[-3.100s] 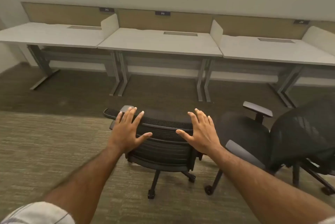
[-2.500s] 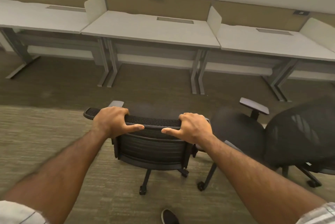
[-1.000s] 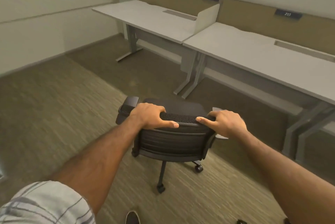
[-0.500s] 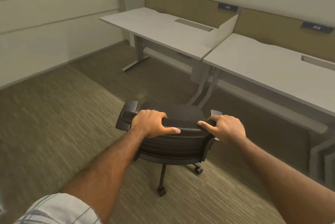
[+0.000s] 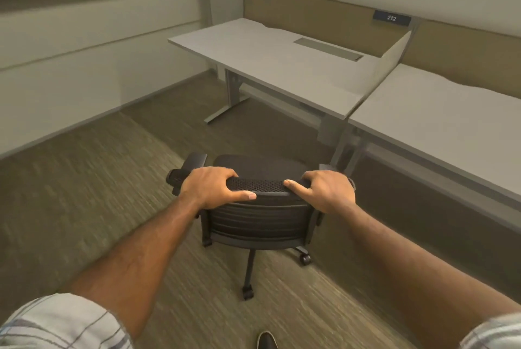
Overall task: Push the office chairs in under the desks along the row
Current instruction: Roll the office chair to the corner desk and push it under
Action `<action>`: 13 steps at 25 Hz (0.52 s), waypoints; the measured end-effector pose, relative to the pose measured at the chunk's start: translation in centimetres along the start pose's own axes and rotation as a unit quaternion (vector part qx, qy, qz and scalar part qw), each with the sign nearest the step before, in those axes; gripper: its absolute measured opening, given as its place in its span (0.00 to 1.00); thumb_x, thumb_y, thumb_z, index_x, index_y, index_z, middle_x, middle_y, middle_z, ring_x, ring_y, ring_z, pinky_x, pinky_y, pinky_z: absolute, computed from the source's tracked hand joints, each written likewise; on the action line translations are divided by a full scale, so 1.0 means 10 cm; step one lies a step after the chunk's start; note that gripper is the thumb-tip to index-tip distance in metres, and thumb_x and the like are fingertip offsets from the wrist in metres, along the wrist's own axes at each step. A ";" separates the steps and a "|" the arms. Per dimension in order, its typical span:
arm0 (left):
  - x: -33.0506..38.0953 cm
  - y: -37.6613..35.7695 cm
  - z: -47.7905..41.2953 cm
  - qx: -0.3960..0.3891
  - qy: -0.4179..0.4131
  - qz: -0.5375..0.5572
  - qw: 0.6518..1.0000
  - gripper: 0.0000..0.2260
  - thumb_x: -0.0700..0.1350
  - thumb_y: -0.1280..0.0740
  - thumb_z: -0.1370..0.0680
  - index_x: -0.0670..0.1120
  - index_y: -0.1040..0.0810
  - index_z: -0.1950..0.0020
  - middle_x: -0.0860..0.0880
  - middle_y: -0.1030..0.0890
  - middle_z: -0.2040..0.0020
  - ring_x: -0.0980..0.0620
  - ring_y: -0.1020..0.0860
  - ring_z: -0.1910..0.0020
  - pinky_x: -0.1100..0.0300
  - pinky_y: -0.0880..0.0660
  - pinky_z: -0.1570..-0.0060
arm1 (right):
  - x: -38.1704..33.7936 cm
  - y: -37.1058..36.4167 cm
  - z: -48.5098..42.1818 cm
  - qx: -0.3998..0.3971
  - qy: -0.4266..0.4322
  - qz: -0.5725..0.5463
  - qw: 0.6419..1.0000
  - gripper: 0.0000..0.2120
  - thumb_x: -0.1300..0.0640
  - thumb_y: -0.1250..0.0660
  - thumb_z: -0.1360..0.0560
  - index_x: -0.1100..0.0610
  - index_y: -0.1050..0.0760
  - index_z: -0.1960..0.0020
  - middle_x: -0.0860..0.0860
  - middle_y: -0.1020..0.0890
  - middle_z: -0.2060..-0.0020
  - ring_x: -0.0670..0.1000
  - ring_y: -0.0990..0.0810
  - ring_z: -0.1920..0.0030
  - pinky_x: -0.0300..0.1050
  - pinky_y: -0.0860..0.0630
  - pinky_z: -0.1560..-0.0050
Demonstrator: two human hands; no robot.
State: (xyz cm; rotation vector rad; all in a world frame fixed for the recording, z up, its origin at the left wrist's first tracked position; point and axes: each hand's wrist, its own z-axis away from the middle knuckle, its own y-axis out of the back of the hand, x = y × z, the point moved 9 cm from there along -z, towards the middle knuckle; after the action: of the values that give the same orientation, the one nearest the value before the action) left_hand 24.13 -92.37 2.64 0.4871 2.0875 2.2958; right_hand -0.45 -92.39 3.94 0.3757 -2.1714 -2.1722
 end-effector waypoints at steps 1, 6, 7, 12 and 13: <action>-0.12 0.04 -0.15 0.005 0.005 0.004 1.000 0.44 0.86 0.46 0.41 0.58 0.19 0.41 0.56 0.17 0.48 0.51 0.19 0.46 0.53 0.25 0.50 | -0.06 -0.01 -0.22 -0.006 0.006 -0.004 1.000 0.37 0.21 0.53 0.28 0.47 0.19 0.54 0.45 0.17 0.62 0.49 0.20 0.59 0.48 0.24 0.58; -0.67 0.26 -0.93 0.027 0.007 0.001 1.000 0.41 0.85 0.46 0.39 0.57 0.19 0.43 0.58 0.17 0.48 0.53 0.19 0.47 0.54 0.26 0.51 | -0.23 -0.05 -1.23 -0.009 0.016 -0.008 1.000 0.36 0.21 0.53 0.27 0.48 0.19 0.55 0.46 0.18 0.63 0.49 0.22 0.62 0.48 0.28 0.62; -0.78 0.30 -1.08 0.029 0.004 0.000 1.000 0.41 0.85 0.46 0.39 0.58 0.19 0.42 0.58 0.17 0.48 0.53 0.19 0.47 0.55 0.27 0.51 | -0.27 -0.05 -1.41 -0.006 0.016 -0.010 1.000 0.37 0.21 0.54 0.27 0.48 0.19 0.55 0.46 0.18 0.63 0.49 0.22 0.62 0.47 0.27 0.61; -1.34 0.53 -1.90 0.037 -0.005 0.006 0.999 0.42 0.86 0.46 0.40 0.59 0.19 0.43 0.58 0.17 0.50 0.53 0.19 0.48 0.55 0.29 0.51 | -0.48 -0.03 -2.36 -0.001 0.010 -0.019 1.000 0.36 0.22 0.54 0.26 0.47 0.18 0.54 0.44 0.18 0.65 0.45 0.24 0.64 0.43 0.30 0.65; -1.46 0.58 -2.05 0.042 -0.009 0.005 0.999 0.43 0.86 0.47 0.41 0.59 0.19 0.43 0.57 0.17 0.50 0.53 0.19 0.49 0.54 0.28 0.51 | -0.53 -0.01 -2.54 0.002 0.009 -0.017 1.000 0.35 0.23 0.53 0.26 0.46 0.18 0.54 0.44 0.19 0.65 0.44 0.26 0.65 0.42 0.34 0.67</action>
State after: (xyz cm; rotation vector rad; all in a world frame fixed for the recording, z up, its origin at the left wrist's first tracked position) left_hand 34.57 -115.98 3.52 0.5192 2.1836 2.2075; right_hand 9.92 -116.15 4.88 0.4337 -2.1749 -2.1737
